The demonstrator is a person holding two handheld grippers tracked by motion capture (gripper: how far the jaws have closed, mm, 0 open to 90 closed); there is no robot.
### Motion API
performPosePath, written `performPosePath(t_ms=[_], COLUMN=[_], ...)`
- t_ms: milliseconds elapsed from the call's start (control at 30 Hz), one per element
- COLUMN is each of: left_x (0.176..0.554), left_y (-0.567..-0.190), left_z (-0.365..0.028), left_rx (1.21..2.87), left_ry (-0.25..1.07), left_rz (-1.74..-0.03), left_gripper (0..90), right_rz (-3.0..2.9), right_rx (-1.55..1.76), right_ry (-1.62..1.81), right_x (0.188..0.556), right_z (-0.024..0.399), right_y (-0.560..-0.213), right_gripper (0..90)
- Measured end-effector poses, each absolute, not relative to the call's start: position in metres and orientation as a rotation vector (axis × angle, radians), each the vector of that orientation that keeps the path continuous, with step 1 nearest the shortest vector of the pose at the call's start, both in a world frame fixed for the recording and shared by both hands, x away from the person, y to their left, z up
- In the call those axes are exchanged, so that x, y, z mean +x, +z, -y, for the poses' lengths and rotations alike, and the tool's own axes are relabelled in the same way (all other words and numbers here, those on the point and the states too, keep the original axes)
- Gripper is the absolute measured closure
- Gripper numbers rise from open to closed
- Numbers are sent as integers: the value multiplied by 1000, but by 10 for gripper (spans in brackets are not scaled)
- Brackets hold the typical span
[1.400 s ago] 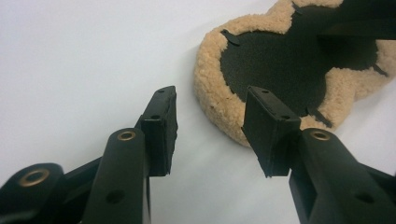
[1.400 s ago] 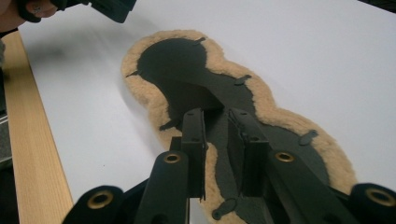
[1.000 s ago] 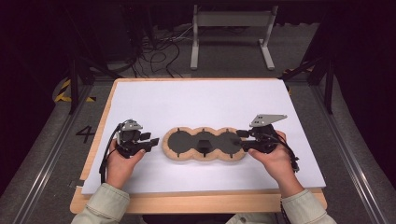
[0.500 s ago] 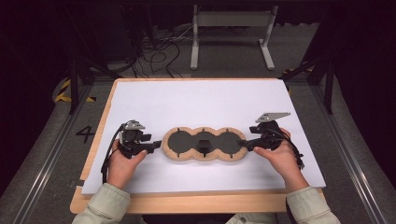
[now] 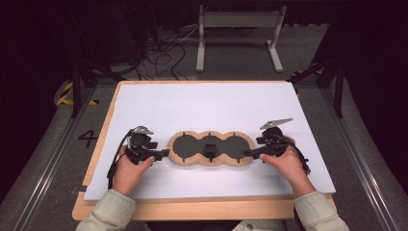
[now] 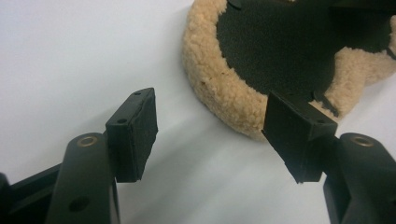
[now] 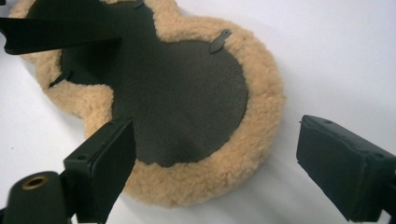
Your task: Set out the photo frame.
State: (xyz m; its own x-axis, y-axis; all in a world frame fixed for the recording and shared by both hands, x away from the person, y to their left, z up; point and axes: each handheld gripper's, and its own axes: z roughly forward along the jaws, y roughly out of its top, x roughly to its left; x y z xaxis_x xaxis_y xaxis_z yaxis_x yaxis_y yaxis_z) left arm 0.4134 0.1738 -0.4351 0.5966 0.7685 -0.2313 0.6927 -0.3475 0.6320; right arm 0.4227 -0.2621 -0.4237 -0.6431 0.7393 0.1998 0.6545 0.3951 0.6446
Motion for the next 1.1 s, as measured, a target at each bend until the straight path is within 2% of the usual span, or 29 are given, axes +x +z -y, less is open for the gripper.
performPosePath(t_ms=[767, 933, 967, 1000, 1100], left_x=[421, 425, 425, 426, 426], left_y=[-443, -447, -447, -449, -449], left_z=[-164, -160, -160, -157, -152], left_rx=[2118, 2101, 2101, 2104, 2115], left_ry=[0, -73, -73, -129, -116], left_rz=[-1164, -1171, -1171, -1156, -1151], left_gripper=[301, 273, 271, 271, 252], right_rz=[-2669, -2655, -2655, -2648, -2622], right_rx=[1310, 1353, 1353, 1367, 1417], right_ry=[1011, 1022, 1022, 1030, 1056], right_x=[420, 420, 420, 420, 420], right_z=[252, 251, 251, 250, 251], right_y=[-439, -439, -439, -439, -439], right_gripper=[63, 44, 44, 45, 62])
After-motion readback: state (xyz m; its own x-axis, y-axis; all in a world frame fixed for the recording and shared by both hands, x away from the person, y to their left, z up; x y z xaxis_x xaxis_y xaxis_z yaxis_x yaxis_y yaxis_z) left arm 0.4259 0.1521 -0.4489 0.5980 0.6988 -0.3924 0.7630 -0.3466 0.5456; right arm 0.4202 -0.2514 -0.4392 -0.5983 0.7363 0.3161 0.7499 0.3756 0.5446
